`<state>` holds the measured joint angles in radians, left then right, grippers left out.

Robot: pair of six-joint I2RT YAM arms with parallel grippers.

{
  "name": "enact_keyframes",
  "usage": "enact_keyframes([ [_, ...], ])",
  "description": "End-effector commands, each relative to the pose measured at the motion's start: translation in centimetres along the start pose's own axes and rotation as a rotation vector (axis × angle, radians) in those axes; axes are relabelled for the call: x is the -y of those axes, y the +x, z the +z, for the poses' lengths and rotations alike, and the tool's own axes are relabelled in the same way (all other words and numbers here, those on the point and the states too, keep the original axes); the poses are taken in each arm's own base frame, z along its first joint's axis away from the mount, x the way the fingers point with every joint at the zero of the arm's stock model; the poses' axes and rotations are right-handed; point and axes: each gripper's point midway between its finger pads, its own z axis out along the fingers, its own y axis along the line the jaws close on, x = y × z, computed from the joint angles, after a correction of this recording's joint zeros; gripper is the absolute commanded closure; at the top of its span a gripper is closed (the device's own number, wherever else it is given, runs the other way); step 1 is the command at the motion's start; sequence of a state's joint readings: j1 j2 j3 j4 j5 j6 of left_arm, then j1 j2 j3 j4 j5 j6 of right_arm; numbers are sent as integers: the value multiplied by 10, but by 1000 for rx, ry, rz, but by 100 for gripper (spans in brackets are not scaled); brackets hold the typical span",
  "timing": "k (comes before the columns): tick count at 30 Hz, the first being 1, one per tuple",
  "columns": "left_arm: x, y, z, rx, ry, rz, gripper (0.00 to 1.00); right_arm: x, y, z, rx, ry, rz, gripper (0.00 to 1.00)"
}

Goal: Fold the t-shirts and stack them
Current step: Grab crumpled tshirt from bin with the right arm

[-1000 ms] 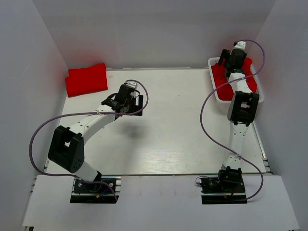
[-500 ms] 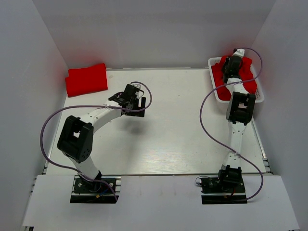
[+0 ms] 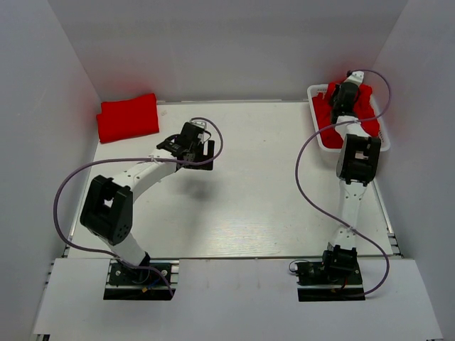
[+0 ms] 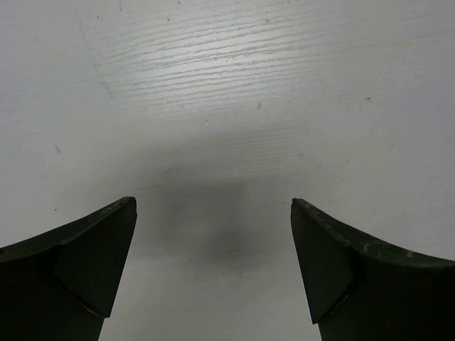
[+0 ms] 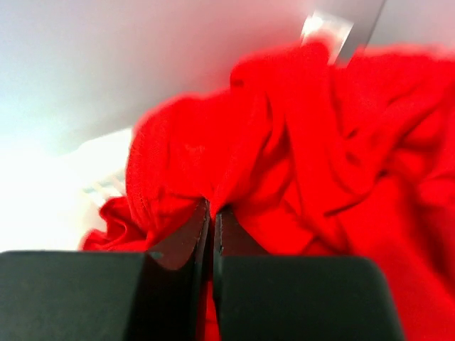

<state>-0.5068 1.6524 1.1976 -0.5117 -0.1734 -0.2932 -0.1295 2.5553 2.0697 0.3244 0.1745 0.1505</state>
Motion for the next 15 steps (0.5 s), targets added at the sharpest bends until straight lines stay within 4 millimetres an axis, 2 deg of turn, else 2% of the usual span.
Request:
enact_keyframes([
  [1, -1, -22, -24, 91, 16, -24, 0, -8, -158, -44, 301, 1, -6, 100],
  [3, -3, -22, -26, 104, 10, -26, 0, -6, -174, -52, 321, 10, -19, 100],
  [4, -2, -28, -29, 127, 17, -30, 0, -7, -201, -67, 356, 16, -28, 100],
  [5, -2, -21, -28, 120, 24, -19, 0, -6, -209, -72, 366, 21, -40, 100],
  [6, -2, -21, -27, 124, 25, -19, 0, -8, -225, -79, 391, 20, -45, 100],
  [7, -2, -24, -31, 139, 29, -22, 0, -9, -245, -93, 415, 20, -68, 100],
  [9, -3, -22, -33, 139, 29, -22, 0, -10, -264, -104, 444, 19, -82, 100],
  [10, -5, -25, -36, 151, 23, -15, 0, -11, -286, -119, 488, 21, -77, 100],
  [11, -5, -28, -42, 167, 27, -18, 0, -11, -297, -125, 512, 23, -72, 100],
  [12, -5, -30, -45, 176, 30, -20, 0, -10, -317, -135, 551, 31, -95, 100],
  [15, -8, -31, -51, 198, 24, -25, 0, -15, -352, -155, 618, 21, -91, 100],
])
